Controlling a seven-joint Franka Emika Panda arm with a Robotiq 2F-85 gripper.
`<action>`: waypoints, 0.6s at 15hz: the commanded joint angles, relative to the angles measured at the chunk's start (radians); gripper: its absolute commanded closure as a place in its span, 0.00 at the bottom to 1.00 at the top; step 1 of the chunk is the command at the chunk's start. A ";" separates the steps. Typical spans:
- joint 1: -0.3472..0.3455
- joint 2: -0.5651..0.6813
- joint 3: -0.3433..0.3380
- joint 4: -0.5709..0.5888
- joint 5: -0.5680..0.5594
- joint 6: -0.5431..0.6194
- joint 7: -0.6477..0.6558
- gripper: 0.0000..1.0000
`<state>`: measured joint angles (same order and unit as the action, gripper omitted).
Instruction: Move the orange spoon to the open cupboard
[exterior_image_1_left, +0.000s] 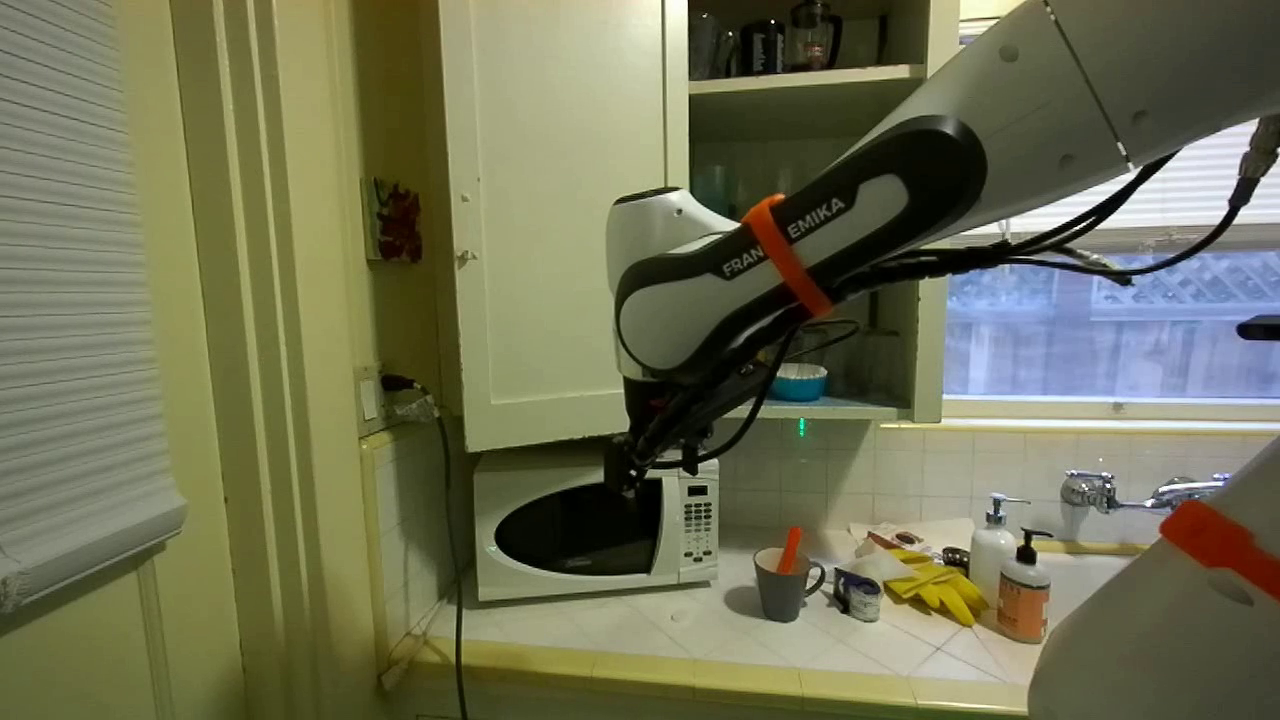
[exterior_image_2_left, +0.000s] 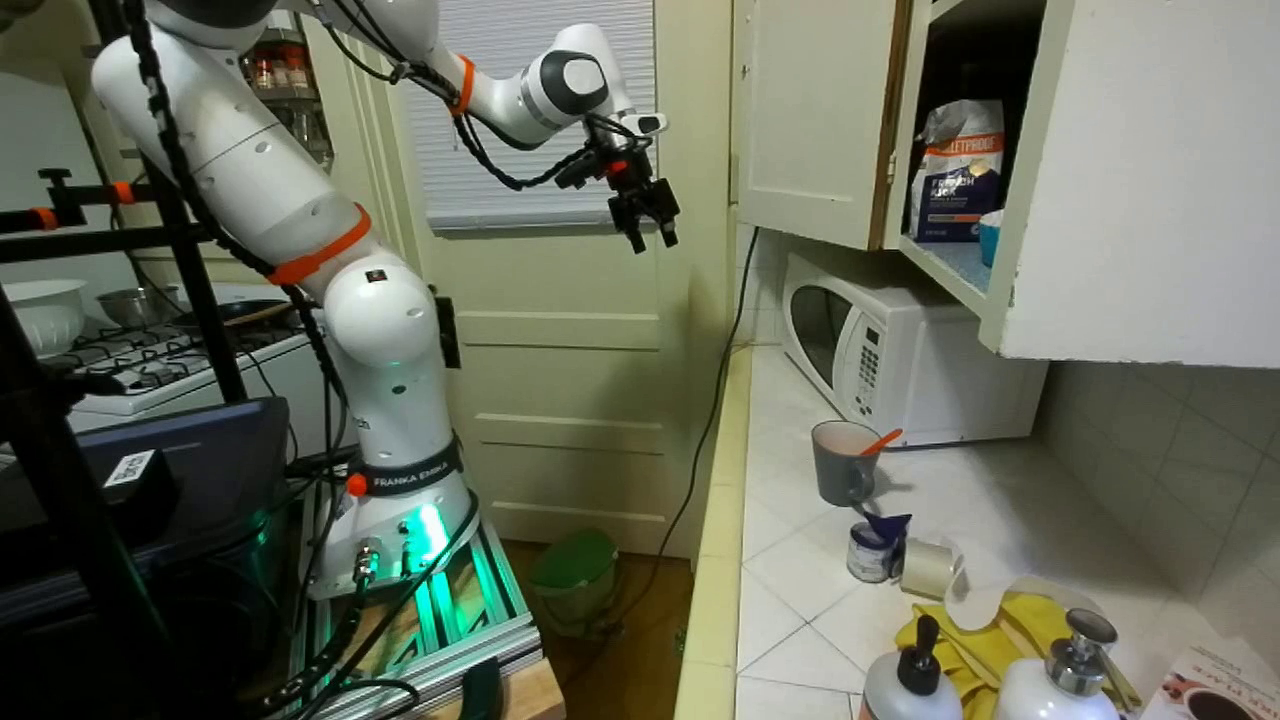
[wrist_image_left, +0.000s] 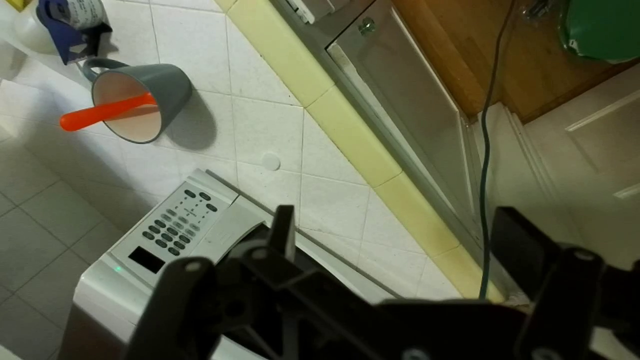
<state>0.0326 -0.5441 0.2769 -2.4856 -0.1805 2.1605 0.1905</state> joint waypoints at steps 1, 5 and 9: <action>-0.032 -0.021 -0.030 -0.014 -0.049 -0.032 0.081 0.00; -0.120 -0.072 -0.072 -0.076 -0.129 0.075 0.214 0.00; -0.214 -0.103 -0.105 -0.163 -0.181 0.250 0.320 0.00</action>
<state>-0.1249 -0.5918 0.1833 -2.5520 -0.3190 2.2906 0.4222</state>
